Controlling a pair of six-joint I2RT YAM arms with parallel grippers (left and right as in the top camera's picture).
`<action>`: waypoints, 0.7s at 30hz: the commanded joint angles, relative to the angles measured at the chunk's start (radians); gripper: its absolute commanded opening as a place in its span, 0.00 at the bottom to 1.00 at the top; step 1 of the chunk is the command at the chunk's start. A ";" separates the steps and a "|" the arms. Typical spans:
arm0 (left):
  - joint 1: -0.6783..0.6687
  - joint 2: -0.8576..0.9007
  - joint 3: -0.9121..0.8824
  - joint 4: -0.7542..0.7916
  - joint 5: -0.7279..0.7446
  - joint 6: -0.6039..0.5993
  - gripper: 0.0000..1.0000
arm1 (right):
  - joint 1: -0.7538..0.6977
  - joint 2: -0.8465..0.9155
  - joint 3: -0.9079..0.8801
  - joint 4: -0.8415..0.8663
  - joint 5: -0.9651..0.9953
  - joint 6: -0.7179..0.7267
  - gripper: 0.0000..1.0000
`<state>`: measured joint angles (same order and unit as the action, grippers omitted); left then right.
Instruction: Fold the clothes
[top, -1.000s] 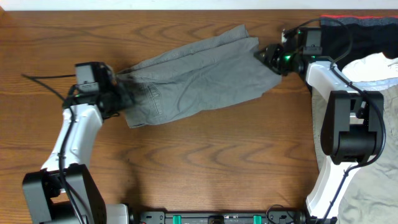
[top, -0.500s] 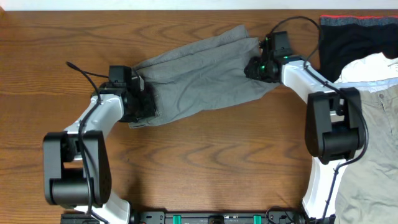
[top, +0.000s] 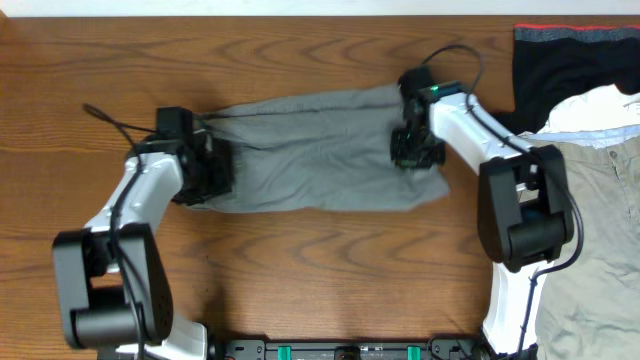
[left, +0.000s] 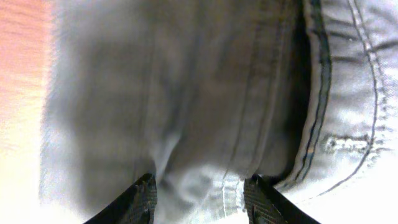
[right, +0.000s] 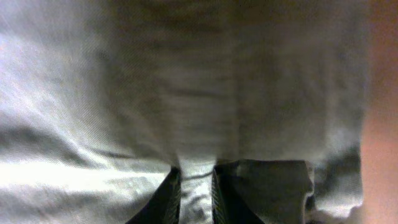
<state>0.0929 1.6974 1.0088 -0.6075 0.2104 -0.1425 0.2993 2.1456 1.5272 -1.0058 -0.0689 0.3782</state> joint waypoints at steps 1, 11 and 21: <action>0.041 -0.082 0.005 -0.021 -0.047 0.019 0.48 | 0.074 0.027 -0.077 -0.072 -0.031 -0.019 0.14; 0.002 -0.258 0.006 -0.055 0.122 0.018 0.52 | 0.071 -0.143 -0.081 0.084 -0.055 -0.095 0.30; -0.138 -0.199 0.006 -0.061 0.121 0.014 0.52 | 0.014 -0.098 -0.082 0.257 -0.065 -0.132 0.21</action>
<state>-0.0200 1.4731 1.0088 -0.6651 0.3161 -0.1303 0.3157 2.0266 1.4467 -0.7715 -0.1234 0.2703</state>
